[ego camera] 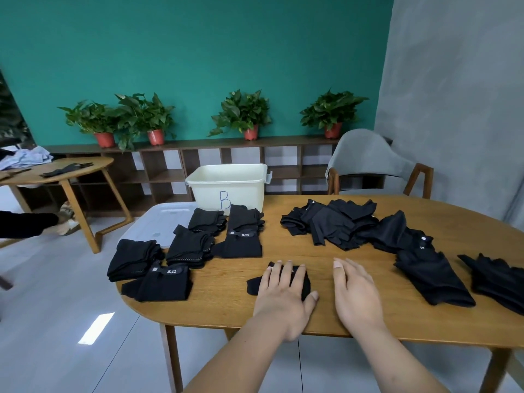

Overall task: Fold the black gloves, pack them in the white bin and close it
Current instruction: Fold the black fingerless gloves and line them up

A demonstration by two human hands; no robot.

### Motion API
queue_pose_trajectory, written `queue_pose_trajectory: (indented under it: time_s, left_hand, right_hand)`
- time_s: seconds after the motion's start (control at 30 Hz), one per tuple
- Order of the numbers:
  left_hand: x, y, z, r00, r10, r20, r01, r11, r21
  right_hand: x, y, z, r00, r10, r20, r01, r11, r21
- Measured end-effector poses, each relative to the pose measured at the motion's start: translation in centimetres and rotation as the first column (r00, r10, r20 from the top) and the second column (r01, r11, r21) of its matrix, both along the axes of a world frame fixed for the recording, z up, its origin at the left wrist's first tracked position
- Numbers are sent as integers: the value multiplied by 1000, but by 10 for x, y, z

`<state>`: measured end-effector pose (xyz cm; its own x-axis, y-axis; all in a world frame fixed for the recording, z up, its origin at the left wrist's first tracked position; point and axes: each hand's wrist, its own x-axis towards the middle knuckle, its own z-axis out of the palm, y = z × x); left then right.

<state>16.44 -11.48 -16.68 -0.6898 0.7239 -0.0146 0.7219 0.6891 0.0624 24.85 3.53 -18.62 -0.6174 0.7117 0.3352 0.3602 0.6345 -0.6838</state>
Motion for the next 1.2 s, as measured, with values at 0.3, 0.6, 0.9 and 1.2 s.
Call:
queue_pose_trajectory:
  time_s: [0.3,0.6,0.9,1.2]
  left_hand:
    - [-44,-55,-2,998,58,-13,-58,998,20]
    - [-79,-86,-3,994,101,-38,-100,995,18]
    - [-102,-90,0,993,111,-30,-111,994,2]
    - [-100,-92,-2,989,98,-107,-93,994,56]
  right_hand:
    - [1,-4,2,996,4,89,-10,998,57]
    - [1,-10,5,990,-12,143,0,997,81]
    - [-2,-11,4,986,-20,163,2,994,107]
    - [-2,-12,4,990,-17,137,2,995,104]
